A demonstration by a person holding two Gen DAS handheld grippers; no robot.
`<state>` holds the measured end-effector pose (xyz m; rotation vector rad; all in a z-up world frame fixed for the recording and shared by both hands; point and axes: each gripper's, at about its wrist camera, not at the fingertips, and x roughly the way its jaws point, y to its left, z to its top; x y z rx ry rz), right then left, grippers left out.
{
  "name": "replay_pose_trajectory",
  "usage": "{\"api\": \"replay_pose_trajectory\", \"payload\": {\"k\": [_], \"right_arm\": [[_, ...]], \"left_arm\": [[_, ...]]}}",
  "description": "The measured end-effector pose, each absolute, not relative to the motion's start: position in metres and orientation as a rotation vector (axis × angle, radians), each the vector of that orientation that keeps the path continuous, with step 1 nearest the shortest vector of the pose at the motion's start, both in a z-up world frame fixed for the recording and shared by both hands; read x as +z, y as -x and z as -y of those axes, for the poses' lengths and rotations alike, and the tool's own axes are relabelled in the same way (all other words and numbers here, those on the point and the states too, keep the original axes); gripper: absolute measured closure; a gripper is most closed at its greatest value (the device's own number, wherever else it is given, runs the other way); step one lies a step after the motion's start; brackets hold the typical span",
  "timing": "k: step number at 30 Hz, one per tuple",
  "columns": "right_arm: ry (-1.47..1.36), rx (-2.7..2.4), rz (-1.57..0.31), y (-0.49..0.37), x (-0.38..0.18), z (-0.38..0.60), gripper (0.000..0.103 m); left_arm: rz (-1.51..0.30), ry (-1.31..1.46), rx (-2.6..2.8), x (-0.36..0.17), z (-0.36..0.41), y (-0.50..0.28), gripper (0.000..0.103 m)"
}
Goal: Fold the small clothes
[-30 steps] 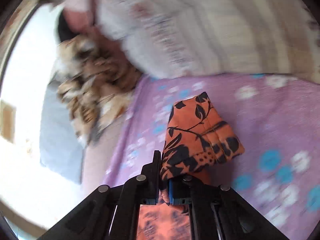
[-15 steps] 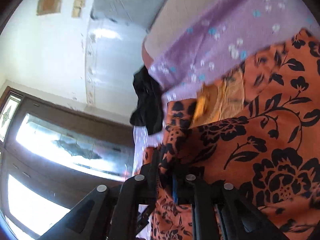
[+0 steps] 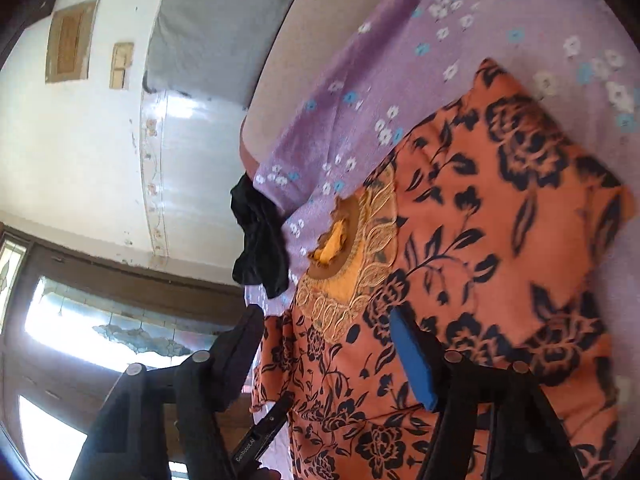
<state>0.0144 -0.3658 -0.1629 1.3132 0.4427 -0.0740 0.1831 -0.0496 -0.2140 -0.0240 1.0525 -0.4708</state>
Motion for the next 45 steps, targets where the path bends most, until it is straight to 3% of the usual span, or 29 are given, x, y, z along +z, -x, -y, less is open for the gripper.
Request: {"api": "replay_pose_trajectory", "payload": {"k": [6, 14, 16, 19, 22, 25, 29, 30, 31, 34, 44, 45], "right_arm": [[-1.548, -0.138, -0.345, 0.040, -0.192, 0.398, 0.040], [-1.530, -0.291, -0.375, 0.050, -0.192, 0.431, 0.039], [-1.522, -0.337, -0.378, 0.052, -0.195, 0.439, 0.039], [-1.534, -0.333, -0.435, 0.045, -0.204, 0.447, 0.040], [-1.540, -0.348, -0.489, 0.037, -0.214, 0.446, 0.044], [-1.548, -0.349, -0.517, 0.034, -0.219, 0.441, 0.048], [-1.538, -0.342, -0.509, 0.038, -0.215, 0.431, 0.048], [-1.533, -0.347, -0.510, 0.039, -0.214, 0.428, 0.048], [-1.531, -0.352, -0.516, 0.039, -0.215, 0.426, 0.048], [-1.547, -0.357, -0.543, 0.036, -0.222, 0.421, 0.048], [-1.552, -0.323, -0.581, 0.028, -0.228, 0.414, 0.046], [-1.551, -0.330, -0.578, 0.029, -0.228, 0.415, 0.046]], "left_arm": [[-1.185, -0.026, -0.552, -0.231, 0.078, -0.172, 0.036], [-1.200, 0.044, -0.562, -0.243, 0.074, -0.178, 0.034], [-1.191, 0.039, -0.577, -0.243, 0.076, -0.176, 0.050], [-1.186, 0.021, -0.594, -0.244, 0.082, -0.174, 0.058], [-1.181, 0.008, -0.600, -0.242, 0.083, -0.173, 0.057], [-1.210, 0.039, -0.619, -0.245, 0.082, -0.175, 0.041], [-1.193, 0.041, -0.629, -0.243, 0.082, -0.172, 0.042], [-1.186, 0.035, -0.638, -0.243, 0.083, -0.171, 0.050], [-1.184, 0.029, -0.646, -0.243, 0.085, -0.170, 0.067], [-1.175, 0.016, -0.664, -0.245, 0.088, -0.168, 0.084], [-1.132, 0.008, -0.660, -0.244, 0.091, -0.167, 0.088], [-1.112, 0.004, -0.661, -0.243, 0.091, -0.166, 0.093]]}}
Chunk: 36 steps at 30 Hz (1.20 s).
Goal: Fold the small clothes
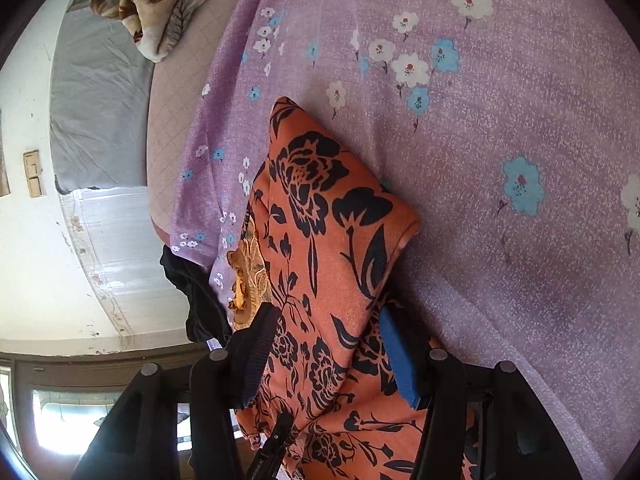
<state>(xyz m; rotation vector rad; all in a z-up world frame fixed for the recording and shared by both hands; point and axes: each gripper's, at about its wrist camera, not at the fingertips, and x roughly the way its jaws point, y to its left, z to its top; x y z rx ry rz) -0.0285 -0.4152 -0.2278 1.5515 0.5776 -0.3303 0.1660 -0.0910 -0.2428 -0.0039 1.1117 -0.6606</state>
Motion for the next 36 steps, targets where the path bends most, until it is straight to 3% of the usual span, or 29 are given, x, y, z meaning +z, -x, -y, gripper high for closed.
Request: {"api": "replay_pose_trajectory", "payload": {"k": [6, 8, 10, 12, 18, 23, 26, 29, 33, 36], "right_arm": [[-1.525, -0.357, -0.543, 0.029, -0.227, 0.427, 0.046], [-1.499, -0.372, -0.546, 0.026, -0.229, 0.430, 0.055], [-1.446, -0.390, -0.560, 0.020, -0.228, 0.429, 0.070], [-1.391, -0.388, -0.554, 0.013, -0.223, 0.426, 0.074], [-1.201, -0.184, -0.626, -0.026, -0.196, 0.386, 0.071], [-0.997, -0.137, -0.749, -0.051, -0.190, 0.351, 0.070], [-0.869, -0.150, -0.727, -0.053, -0.178, 0.344, 0.070], [-0.804, -0.153, -0.668, -0.054, -0.163, 0.345, 0.070], [-0.755, -0.246, -0.640, -0.058, -0.164, 0.356, 0.070], [-0.753, -0.289, -0.762, -0.073, -0.192, 0.367, 0.070]], "left_arm": [[-1.028, -0.019, -0.682, -0.229, 0.093, -0.163, 0.097], [-1.027, -0.009, -0.686, -0.226, 0.091, -0.167, 0.097], [-1.026, 0.013, -0.682, -0.222, 0.086, -0.171, 0.097], [-0.996, 0.025, -0.664, -0.214, 0.078, -0.175, 0.097], [-0.839, -0.046, -0.522, -0.190, 0.054, -0.204, 0.097], [-0.957, -0.119, -0.317, -0.223, 0.032, -0.252, 0.097], [-1.049, -0.087, -0.321, -0.236, 0.024, -0.261, 0.097], [-1.013, -0.152, -0.318, -0.232, 0.029, -0.255, 0.096], [-1.013, -0.202, -0.266, -0.232, 0.032, -0.253, 0.089], [-1.009, -0.151, -0.254, -0.223, 0.018, -0.259, 0.071]]}}
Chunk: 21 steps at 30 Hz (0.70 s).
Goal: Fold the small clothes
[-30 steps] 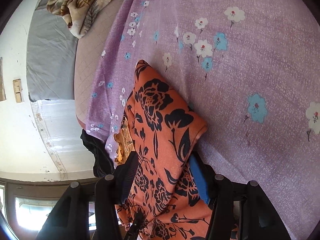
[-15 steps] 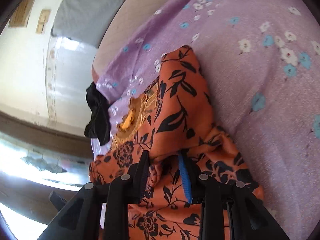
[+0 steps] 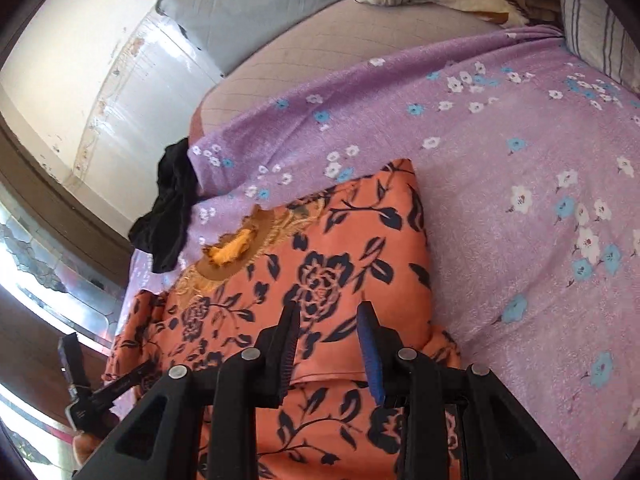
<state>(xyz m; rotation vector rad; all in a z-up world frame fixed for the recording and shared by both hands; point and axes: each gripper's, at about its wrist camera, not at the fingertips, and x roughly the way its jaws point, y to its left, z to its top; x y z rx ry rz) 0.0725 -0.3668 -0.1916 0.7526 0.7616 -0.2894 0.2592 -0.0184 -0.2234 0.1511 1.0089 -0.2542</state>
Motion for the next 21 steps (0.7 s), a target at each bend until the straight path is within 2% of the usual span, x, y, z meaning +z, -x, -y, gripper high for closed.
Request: {"api": "replay_pose_trajectory", "payload": {"k": [1, 5, 9, 14, 18, 21], "right_arm": [[-0.759, -0.304, -0.825, -0.077, -0.204, 0.370, 0.070], [-0.758, -0.304, -0.808, -0.075, -0.202, 0.369, 0.072], [-0.742, -0.279, -0.751, -0.068, -0.191, 0.360, 0.070], [-0.676, -0.228, -0.701, -0.072, -0.182, 0.340, 0.071], [-0.665, -0.232, -0.832, -0.087, -0.206, 0.331, 0.071], [-0.647, -0.239, -0.825, -0.087, -0.210, 0.329, 0.070]], "left_arm": [[-1.001, -0.109, -0.259, -0.216, 0.008, -0.262, 0.067], [-0.974, 0.106, -0.239, -0.195, -0.043, -0.275, 0.064], [-0.973, 0.190, -0.046, -0.201, -0.093, -0.291, 0.056], [-1.006, 0.403, 0.080, -0.221, -0.158, -0.304, 0.056], [-1.039, 0.609, 0.048, -0.238, -0.182, -0.308, 0.055], [-1.014, 0.722, 0.041, -0.242, -0.192, -0.306, 0.055]]}}
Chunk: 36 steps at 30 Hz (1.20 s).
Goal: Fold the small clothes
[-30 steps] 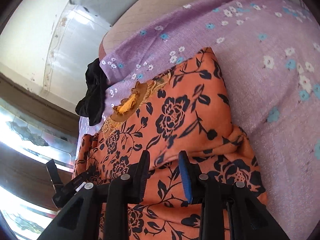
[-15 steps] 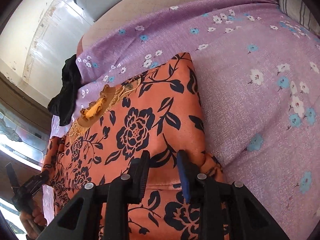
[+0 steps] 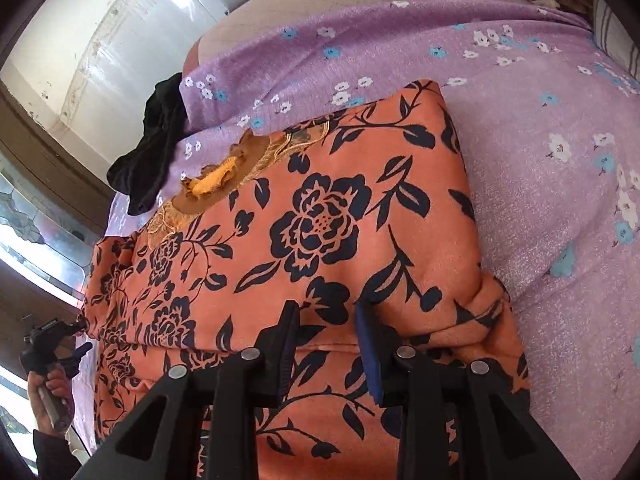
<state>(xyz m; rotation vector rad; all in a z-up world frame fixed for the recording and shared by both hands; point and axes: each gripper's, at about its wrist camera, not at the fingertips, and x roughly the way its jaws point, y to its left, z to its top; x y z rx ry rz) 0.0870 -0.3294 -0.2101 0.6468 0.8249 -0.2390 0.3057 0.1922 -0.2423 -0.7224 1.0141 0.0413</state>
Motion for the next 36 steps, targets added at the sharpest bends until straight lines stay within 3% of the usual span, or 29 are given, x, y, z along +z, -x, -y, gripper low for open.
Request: {"api": "replay_pose_trajectory", "payload": {"k": [2, 7, 17, 18, 19, 21, 26, 31, 36], "right_arm": [[-0.651, -0.236, -0.831, -0.087, -0.209, 0.330, 0.070], [-0.691, -0.238, -0.831, -0.086, -0.210, 0.333, 0.070], [-0.694, -0.246, -0.839, -0.088, -0.209, 0.333, 0.070], [-0.693, -0.247, -0.840, -0.089, -0.209, 0.333, 0.070], [-0.691, -0.248, -0.841, -0.090, -0.209, 0.332, 0.070], [-0.691, -0.252, -0.842, -0.090, -0.209, 0.331, 0.070], [-0.734, -0.245, -0.846, -0.086, -0.207, 0.335, 0.070], [-0.758, -0.258, -0.839, -0.081, -0.204, 0.337, 0.070], [-0.693, -0.284, -0.824, -0.081, -0.195, 0.330, 0.070]], "left_arm": [[-0.960, 0.842, 0.026, -0.237, -0.205, -0.302, 0.054], [-0.789, 0.905, 0.124, -0.222, -0.234, -0.291, 0.033], [-0.880, 0.949, 0.047, -0.256, -0.226, -0.341, 0.035], [-0.889, 0.949, 0.025, -0.258, -0.222, -0.342, 0.043], [-0.906, 0.950, 0.002, -0.260, -0.218, -0.346, 0.067], [-0.956, 0.912, -0.028, -0.264, -0.209, -0.348, 0.096], [-0.810, 0.719, -0.042, -0.209, -0.179, -0.331, 0.100], [-0.685, 0.392, -0.204, -0.137, -0.092, -0.279, 0.100], [-0.720, -0.109, -0.444, -0.161, 0.065, -0.205, 0.098]]}}
